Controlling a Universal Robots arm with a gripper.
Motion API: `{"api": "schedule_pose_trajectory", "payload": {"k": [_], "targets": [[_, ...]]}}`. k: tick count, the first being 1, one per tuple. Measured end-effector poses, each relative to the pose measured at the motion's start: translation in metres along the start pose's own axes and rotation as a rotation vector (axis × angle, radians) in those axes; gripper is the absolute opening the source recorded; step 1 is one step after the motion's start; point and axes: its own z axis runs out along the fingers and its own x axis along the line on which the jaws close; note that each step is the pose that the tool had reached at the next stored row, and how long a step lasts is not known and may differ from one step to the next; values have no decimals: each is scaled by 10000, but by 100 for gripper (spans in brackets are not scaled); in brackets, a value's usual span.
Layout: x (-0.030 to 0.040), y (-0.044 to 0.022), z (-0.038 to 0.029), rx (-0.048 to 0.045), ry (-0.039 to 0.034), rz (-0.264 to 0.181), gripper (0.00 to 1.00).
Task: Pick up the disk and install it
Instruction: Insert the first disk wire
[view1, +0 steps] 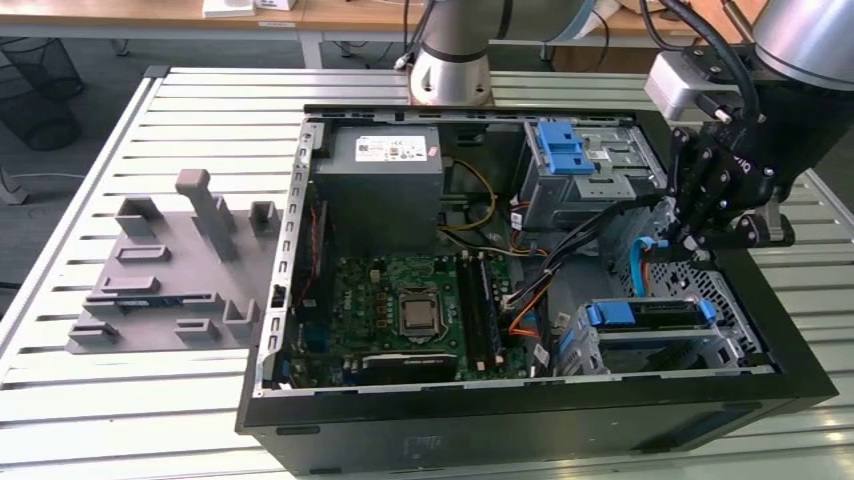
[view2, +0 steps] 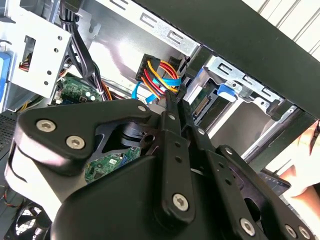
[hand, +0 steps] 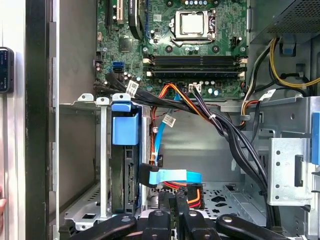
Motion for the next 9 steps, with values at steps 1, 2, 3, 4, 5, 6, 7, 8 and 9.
{"api": "schedule_pose_trajectory", "payload": {"k": [1,2,3,4,5,6,7,8,9], "targets": [[0,0,0,0,0,0,16],[0,0,0,0,0,0,16],[1,0,0,0,0,0,16],[3,0,0,0,0,0,16],[7,0,1,0,-1,0,16],[12,0,1,0,0,1,16],[20,0,1,0,0,0,16],[32,0,1,0,1,0,16],[44,-1,3,0,0,1,16]]}}
